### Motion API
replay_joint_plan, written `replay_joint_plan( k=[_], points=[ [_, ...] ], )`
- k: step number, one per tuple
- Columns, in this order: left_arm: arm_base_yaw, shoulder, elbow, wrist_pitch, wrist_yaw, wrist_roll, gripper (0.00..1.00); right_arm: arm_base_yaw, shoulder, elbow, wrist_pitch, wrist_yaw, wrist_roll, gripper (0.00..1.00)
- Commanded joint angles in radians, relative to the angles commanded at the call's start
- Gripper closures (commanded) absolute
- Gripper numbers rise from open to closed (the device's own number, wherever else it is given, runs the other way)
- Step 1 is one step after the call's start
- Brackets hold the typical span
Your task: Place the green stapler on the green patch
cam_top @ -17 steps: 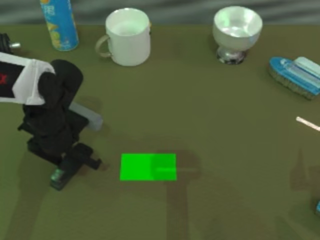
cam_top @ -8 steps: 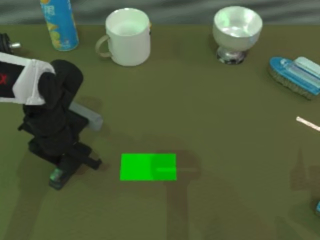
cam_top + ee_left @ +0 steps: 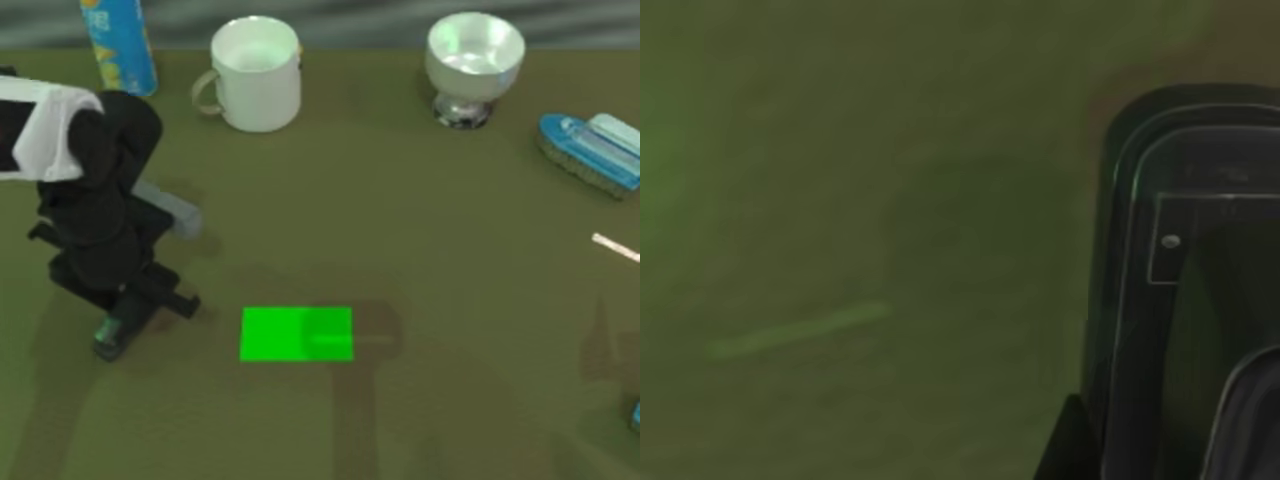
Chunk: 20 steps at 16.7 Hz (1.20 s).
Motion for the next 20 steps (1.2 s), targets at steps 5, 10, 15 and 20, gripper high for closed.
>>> replay_joint_plan(
  k=[5, 10, 15, 20],
  points=[
    [0.011, -0.094, 0.121, -0.230, -0.001, -0.004, 1.00, 0.000, 0.000, 0.000, 0.000, 0.000, 0.000, 0.00],
    [0.013, -0.120, 0.144, -0.266, -0.001, -0.005, 1.00, 0.000, 0.000, 0.000, 0.000, 0.000, 0.000, 0.00],
    [-0.036, -0.086, 0.190, -0.281, -0.001, 0.067, 1.00, 0.000, 0.000, 0.000, 0.000, 0.000, 0.000, 0.00],
    [-0.180, 0.009, 0.346, -0.337, -0.001, 0.318, 1.00, 0.000, 0.000, 0.000, 0.000, 0.000, 0.000, 0.00]
  ],
)
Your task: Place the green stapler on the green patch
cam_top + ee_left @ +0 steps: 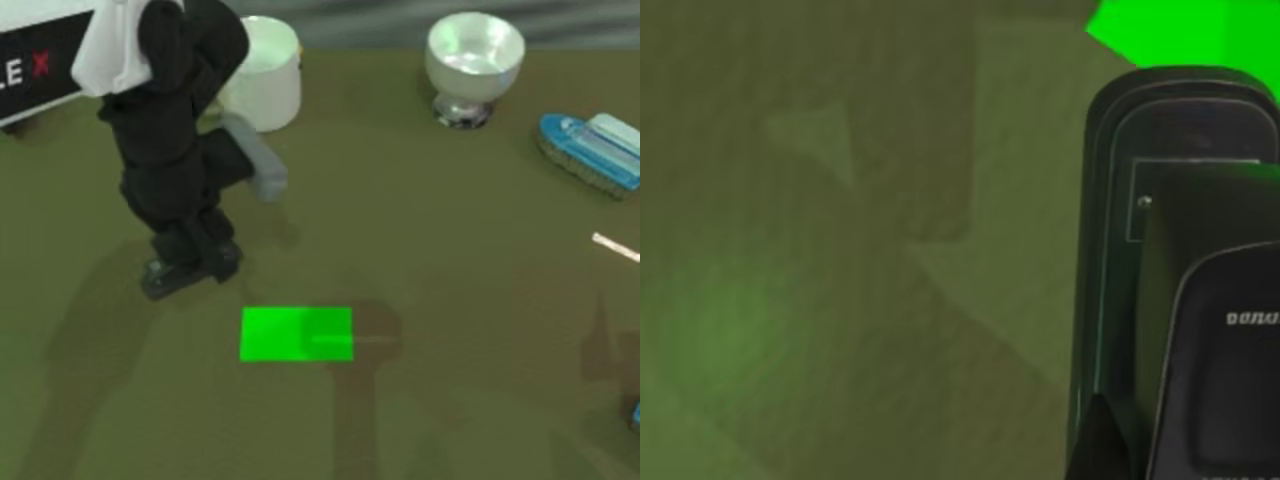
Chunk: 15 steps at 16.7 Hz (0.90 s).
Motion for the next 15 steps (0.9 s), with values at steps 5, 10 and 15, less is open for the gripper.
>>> replay_joint_plan(
  k=[5, 10, 15],
  points=[
    [-0.149, 0.082, 0.148, -0.049, 0.000, 0.264, 1.00, 0.000, 0.000, 0.000, 0.000, 0.000, 0.000, 0.00],
    [-0.188, 0.099, 0.186, -0.059, 0.000, 0.326, 1.00, 0.000, 0.000, 0.000, 0.000, 0.000, 0.000, 0.00],
    [-0.185, 0.108, 0.153, -0.017, -0.001, 0.327, 1.00, 0.000, 0.000, 0.000, 0.000, 0.000, 0.000, 0.00]
  ],
)
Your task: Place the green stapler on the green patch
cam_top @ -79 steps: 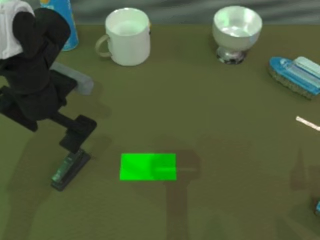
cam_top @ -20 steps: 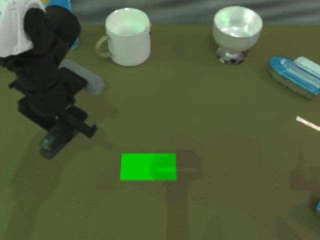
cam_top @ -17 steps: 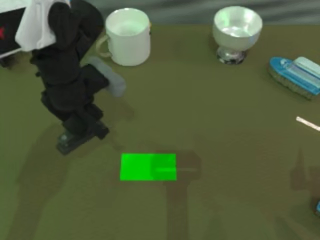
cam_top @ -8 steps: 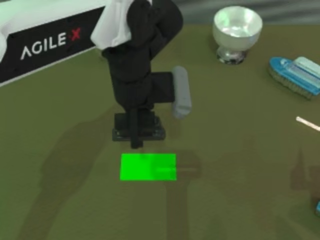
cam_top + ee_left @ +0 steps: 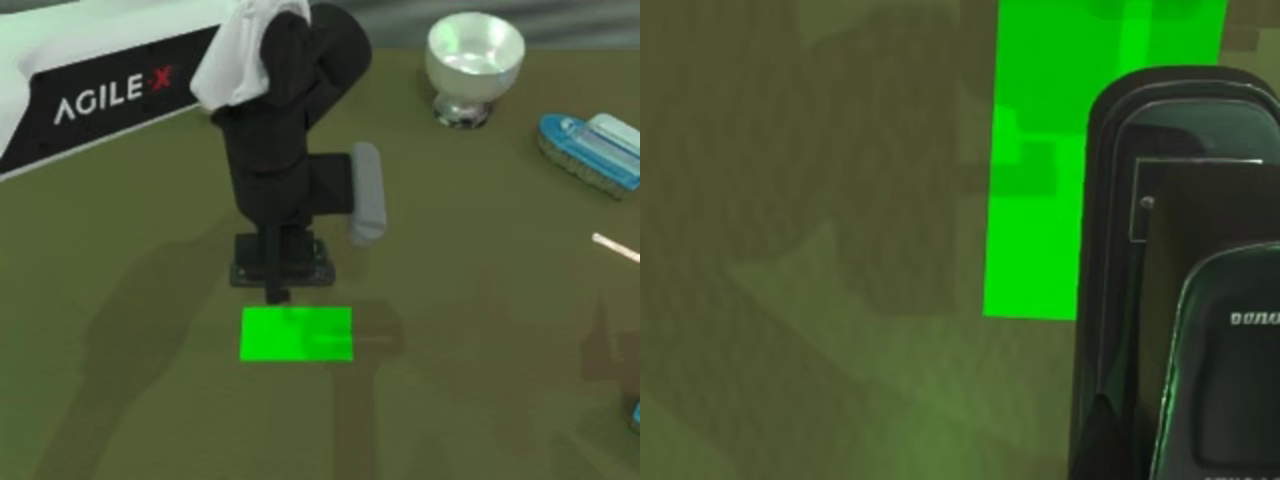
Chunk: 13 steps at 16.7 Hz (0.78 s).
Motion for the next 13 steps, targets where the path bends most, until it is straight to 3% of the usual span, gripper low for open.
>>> replay_joint_plan(
  k=[7, 12, 13],
  points=[
    [-0.001, 0.099, -0.183, 0.287, 0.002, 0.001, 1.00, 0.000, 0.000, 0.000, 0.000, 0.000, 0.000, 0.00],
    [-0.001, 0.108, -0.200, 0.307, 0.002, 0.002, 1.00, 0.000, 0.000, 0.000, 0.000, 0.000, 0.000, 0.00],
    [-0.001, 0.108, -0.200, 0.307, 0.002, 0.002, 0.92, 0.000, 0.000, 0.000, 0.000, 0.000, 0.000, 0.00]
  ],
)
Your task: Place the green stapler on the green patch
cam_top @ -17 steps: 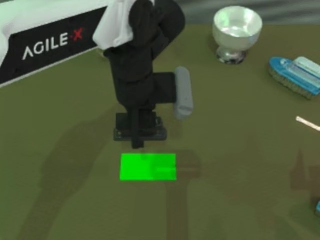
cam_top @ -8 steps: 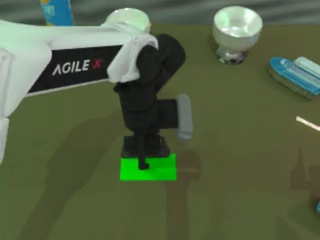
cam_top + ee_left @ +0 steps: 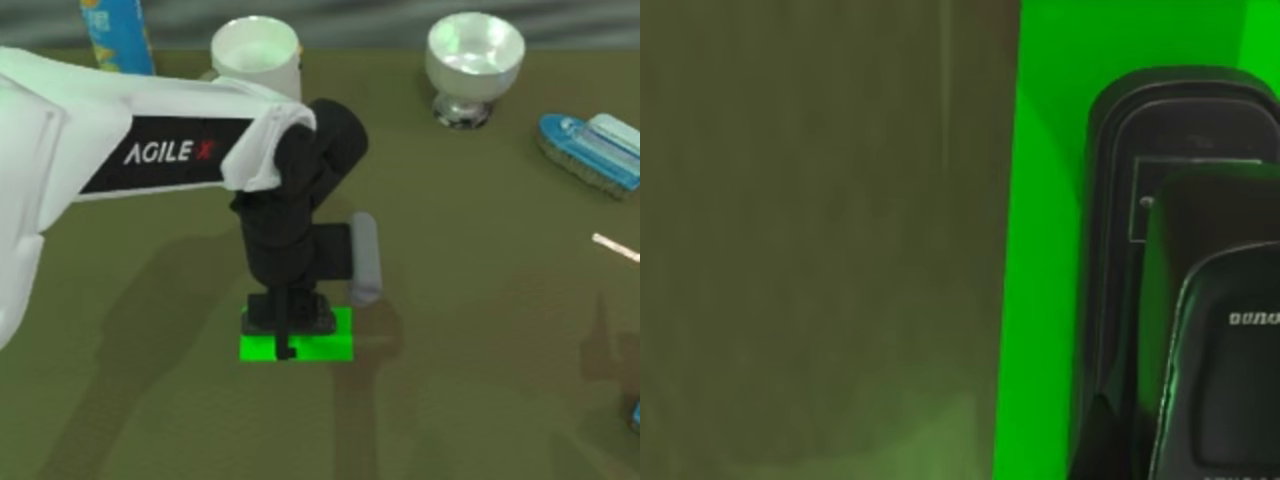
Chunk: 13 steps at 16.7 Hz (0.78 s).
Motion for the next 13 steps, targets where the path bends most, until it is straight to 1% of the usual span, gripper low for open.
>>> replay_joint_plan(
  k=[12, 13],
  points=[
    [0.000, 0.000, 0.000, 0.000, 0.000, 0.000, 0.02, 0.000, 0.000, 0.000, 0.000, 0.000, 0.000, 0.00],
    [0.000, 0.000, 0.000, 0.000, 0.000, 0.000, 0.00, 0.000, 0.000, 0.000, 0.000, 0.000, 0.000, 0.00]
  ],
)
